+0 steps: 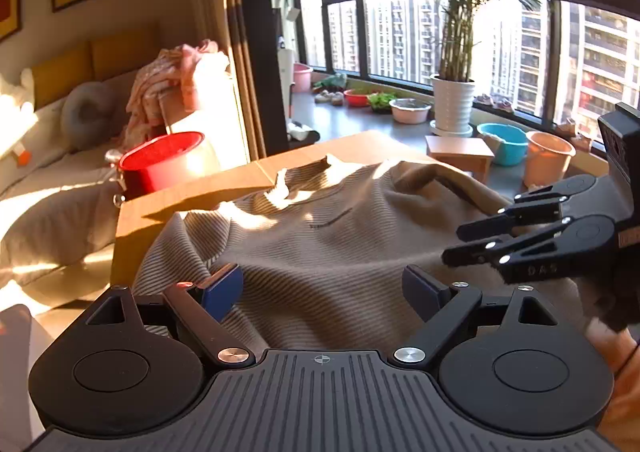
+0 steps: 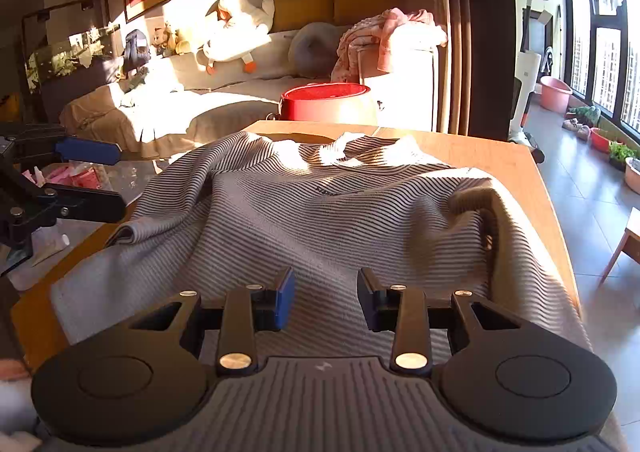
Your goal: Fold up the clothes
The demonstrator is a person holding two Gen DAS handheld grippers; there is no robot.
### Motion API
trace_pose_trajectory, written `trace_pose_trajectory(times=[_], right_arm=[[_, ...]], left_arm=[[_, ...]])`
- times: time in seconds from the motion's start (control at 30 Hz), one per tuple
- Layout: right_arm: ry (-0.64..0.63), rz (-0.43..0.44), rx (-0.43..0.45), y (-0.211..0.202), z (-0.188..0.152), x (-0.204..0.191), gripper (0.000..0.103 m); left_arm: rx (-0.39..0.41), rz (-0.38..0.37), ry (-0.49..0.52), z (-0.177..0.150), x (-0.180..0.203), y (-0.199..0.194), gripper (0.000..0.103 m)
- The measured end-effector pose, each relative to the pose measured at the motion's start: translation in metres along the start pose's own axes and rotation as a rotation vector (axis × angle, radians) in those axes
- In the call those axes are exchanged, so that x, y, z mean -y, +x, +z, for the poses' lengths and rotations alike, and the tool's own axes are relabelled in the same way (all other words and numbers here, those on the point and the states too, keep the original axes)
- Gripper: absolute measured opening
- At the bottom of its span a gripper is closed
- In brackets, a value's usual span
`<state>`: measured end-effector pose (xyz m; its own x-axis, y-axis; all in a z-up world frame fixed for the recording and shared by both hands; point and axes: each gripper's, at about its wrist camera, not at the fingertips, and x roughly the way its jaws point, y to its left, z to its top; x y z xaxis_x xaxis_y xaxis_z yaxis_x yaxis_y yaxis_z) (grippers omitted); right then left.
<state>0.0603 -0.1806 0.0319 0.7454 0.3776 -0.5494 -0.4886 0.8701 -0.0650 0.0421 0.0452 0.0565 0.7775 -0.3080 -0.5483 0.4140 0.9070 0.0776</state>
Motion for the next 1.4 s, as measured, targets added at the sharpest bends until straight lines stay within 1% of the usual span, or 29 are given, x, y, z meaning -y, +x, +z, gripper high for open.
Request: trace_pose_trajectory(times=[0.07, 0.1, 0.13, 0.17, 0.2, 0.23, 0.27, 0.33, 0.43, 0.5, 0.53, 0.57, 0.6, 0.67, 0.73, 0.77, 0.83, 0.87, 0.93, 0.97, 1.0, 1.03, 1.07, 1.13, 1.17, 1.2, 1.3, 1.33, 1.4], right_arm=[[0.033, -0.003, 0.003, 0.022, 0.012, 0.001, 0.036], [0.048, -0.005, 0.005, 0.033, 0.018, 0.001, 0.04], [0.018, -0.021, 0.007, 0.045, 0.03, 0.007, 0.044], [-0.011, -0.037, 0.009, 0.057, 0.042, 0.013, 0.054], [-0.04, -0.053, 0.01, 0.068, 0.054, 0.018, 0.059], [-0.069, -0.069, 0.012, 0.08, 0.066, 0.024, 0.059], [-0.074, -0.062, 0.015, 0.092, 0.075, 0.032, 0.059], [-0.106, -0.03, 0.027, 0.123, 0.089, 0.04, 0.059], [-0.112, 0.059, 0.001, 0.169, 0.098, 0.038, 0.059], [-0.047, 0.129, -0.034, 0.194, 0.099, 0.038, 0.059], [-0.014, 0.165, -0.052, 0.207, 0.1, 0.038, 0.056], [0.018, 0.199, -0.07, 0.219, 0.101, 0.037, 0.028], [0.022, 0.213, -0.094, 0.227, 0.101, 0.033, 0.011], [-0.032, 0.174, -0.049, 0.224, 0.112, 0.024, 0.01], [-0.031, 0.145, 0.018, 0.218, 0.136, 0.03, 0.01], [-0.063, 0.11, 0.03, 0.222, 0.144, 0.031, 0.01], [-0.129, 0.041, 0.054, 0.23, 0.161, 0.032, 0.011], [-0.195, 0.018, 0.042, 0.238, 0.163, 0.03, 0.012], [-0.223, 0.021, -0.031, 0.252, 0.162, 0.035, 0.02], [-0.207, 0.027, -0.048, 0.251, 0.161, 0.04, 0.029], [-0.177, 0.02, -0.031, 0.239, 0.159, 0.046, 0.038], [-0.147, 0.013, -0.014, 0.227, 0.156, 0.053, 0.041], [-0.11, -0.003, 0.009, 0.21, 0.153, 0.06, 0.044], [-0.071, -0.023, 0.036, 0.177, 0.137, 0.069, 0.045], [-0.055, -0.025, 0.044, 0.159, 0.126, 0.073, 0.045], [-0.041, 0.007, 0.021, 0.146, 0.112, 0.072, 0.045], [-0.009, 0.101, -0.079, 0.119, 0.062, 0.061, 0.046], [-0.012, 0.113, -0.109, 0.116, 0.045, 0.056, 0.046], [-0.01, 0.107, -0.096, 0.11, 0.017, 0.05, 0.051]], left_arm=[[0.0, 0.007, -0.008, -0.001, -0.003, 0.027, 0.091], [-0.001, 0.013, -0.005, -0.003, -0.004, 0.038, 0.092], [-0.002, 0.018, -0.002, -0.005, -0.005, 0.048, 0.092], [-0.006, 0.007, -0.008, -0.009, -0.007, 0.055, 0.093], [-0.009, -0.004, -0.014, -0.013, -0.009, 0.062, 0.094], [-0.01, -0.019, -0.021, -0.017, -0.01, 0.064, 0.095], [-0.012, -0.035, -0.026, -0.021, -0.011, 0.067, 0.095], [-0.024, -0.073, -0.029, -0.028, -0.01, 0.068, 0.095], [-0.029, -0.136, -0.026, -0.031, -0.012, 0.065, 0.096], [-0.02, -0.163, -0.037, -0.03, -0.015, 0.063, 0.098], [-0.017, -0.174, -0.05, -0.029, -0.017, 0.063, 0.099], [-0.015, -0.185, -0.064, -0.028, -0.018, 0.063, 0.099], [-0.014, -0.197, -0.076, -0.028, -0.021, 0.064, 0.099], [-0.016, -0.218, -0.097, -0.03, -0.026, 0.067, 0.1], [-0.039, -0.232, -0.118, -0.035, -0.031, 0.074, 0.101], [-0.067, -0.228, -0.131, -0.04, -0.032, 0.08, 0.102], [-0.074, -0.205, -0.136, -0.045, -0.033, 0.083, 0.102], [-0.078, -0.195, -0.138, -0.048, -0.033, 0.084, 0.103], [-0.085, -0.197, -0.125, -0.048, -0.032, 0.084, 0.103], [-0.088, -0.194, -0.118, -0.048, -0.031, 0.083, 0.103], [-0.1, -0.2, -0.113, -0.046, -0.031, 0.082, 0.103], [-0.111, -0.208, -0.109, -0.043, -0.031, 0.081, 0.103], [-0.115, -0.239, -0.124, -0.038, -0.034, 0.079, 0.103], [-0.077, -0.26, -0.164, -0.024, -0.042, 0.075, 0.103], [-0.041, -0.251, -0.161, -0.015, -0.044, 0.076, 0.103], [-0.005, -0.243, -0.158, -0.006, -0.047, 0.077, 0.103], [0.078, -0.172, -0.105, 0.008, -0.043, 0.095, 0.103], [0.099, -0.151, -0.087, 0.01, -0.042, 0.105, 0.103], [0.104, -0.101, -0.059, 0.008, -0.039, 0.128, 0.103]])
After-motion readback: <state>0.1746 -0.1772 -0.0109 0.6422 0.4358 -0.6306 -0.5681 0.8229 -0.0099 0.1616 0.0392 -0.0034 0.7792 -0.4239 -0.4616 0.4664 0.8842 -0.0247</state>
